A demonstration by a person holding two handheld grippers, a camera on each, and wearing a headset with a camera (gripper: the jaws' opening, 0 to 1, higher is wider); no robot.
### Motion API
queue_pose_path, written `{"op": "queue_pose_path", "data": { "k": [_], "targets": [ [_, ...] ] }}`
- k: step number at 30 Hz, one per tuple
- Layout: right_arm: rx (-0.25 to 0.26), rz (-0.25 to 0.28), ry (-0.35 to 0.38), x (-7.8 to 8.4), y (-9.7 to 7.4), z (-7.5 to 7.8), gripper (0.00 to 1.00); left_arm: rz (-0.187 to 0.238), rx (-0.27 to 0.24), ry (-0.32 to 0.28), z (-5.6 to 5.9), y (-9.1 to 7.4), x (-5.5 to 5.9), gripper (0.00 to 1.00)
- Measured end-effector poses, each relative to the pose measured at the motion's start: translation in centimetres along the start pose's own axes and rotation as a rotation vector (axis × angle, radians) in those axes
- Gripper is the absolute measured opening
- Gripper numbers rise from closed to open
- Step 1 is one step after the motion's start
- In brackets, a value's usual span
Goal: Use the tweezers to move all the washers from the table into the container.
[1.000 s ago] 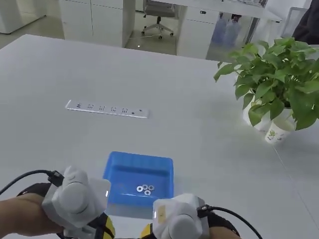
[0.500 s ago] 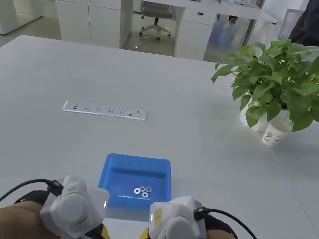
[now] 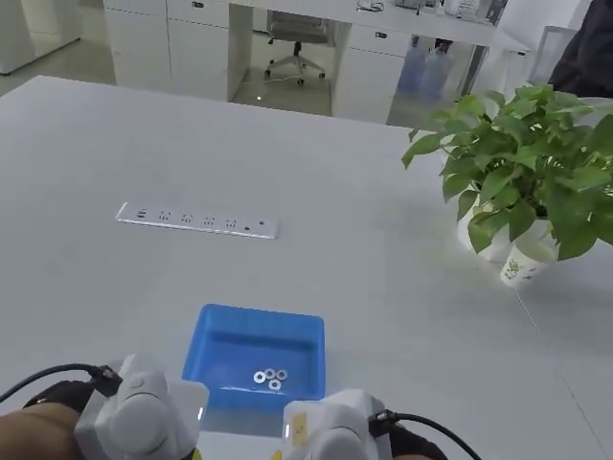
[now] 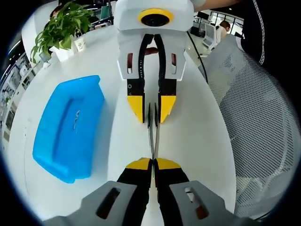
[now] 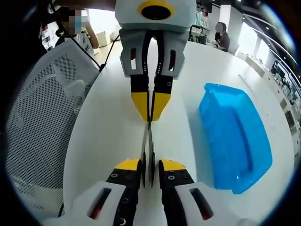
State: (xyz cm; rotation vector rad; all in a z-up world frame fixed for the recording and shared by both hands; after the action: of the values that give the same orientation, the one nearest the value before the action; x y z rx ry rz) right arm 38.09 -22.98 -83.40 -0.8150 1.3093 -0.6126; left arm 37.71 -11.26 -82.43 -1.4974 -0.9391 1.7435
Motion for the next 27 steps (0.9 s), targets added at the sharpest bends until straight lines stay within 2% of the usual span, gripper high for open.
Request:
{"op": "queue_pose_path", "data": {
  "k": [6, 12, 16, 20, 24, 27],
  "targets": [
    [0.011, -0.004, 0.005, 0.0, -0.3, 0.0, 0.22, -0.011, -0.019, -0.004, -0.1, -0.2, 0.1, 0.15],
    [0.048, 0.006, 0.034, 0.1, -1.1, 0.6, 0.27, 0.021, -0.043, -0.056, -0.2, -1.2, 0.0, 0.25],
    [0.083, 0.031, 0.078, 0.1, -2.3, 0.9, 0.33, 0.057, -0.073, -0.12, -0.4, -2.5, 0.1, 0.29],
    [0.132, 0.053, 0.129, 0.6, -3.9, 1.0, 0.38, 0.121, -0.126, -0.191, -0.4, -3.9, 0.2, 0.34],
    [0.188, 0.071, 0.167, 1.1, -5.8, 0.8, 0.44, 0.172, -0.16, -0.242, 0.2, -5.0, 0.6, 0.4],
    [0.233, 0.088, 0.2, 1.6, -7.0, 0.7, 0.48, 0.185, -0.182, -0.267, 0.9, -5.8, 1.3, 0.44]
  ]
}}
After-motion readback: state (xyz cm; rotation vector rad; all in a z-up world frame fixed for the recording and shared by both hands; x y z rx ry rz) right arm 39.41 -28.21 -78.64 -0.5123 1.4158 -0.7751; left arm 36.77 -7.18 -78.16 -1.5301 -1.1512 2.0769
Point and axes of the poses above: the centre of the closed fingertips' face, and the gripper's own axes: y roughly forward along the fingers, z roughly to its right, x roughly out of its underside, the point moved 7 cm from there along -y, roughly backward along the fingers, and after that the axes turned 6 degrees about -y, right-handed, at the moved point
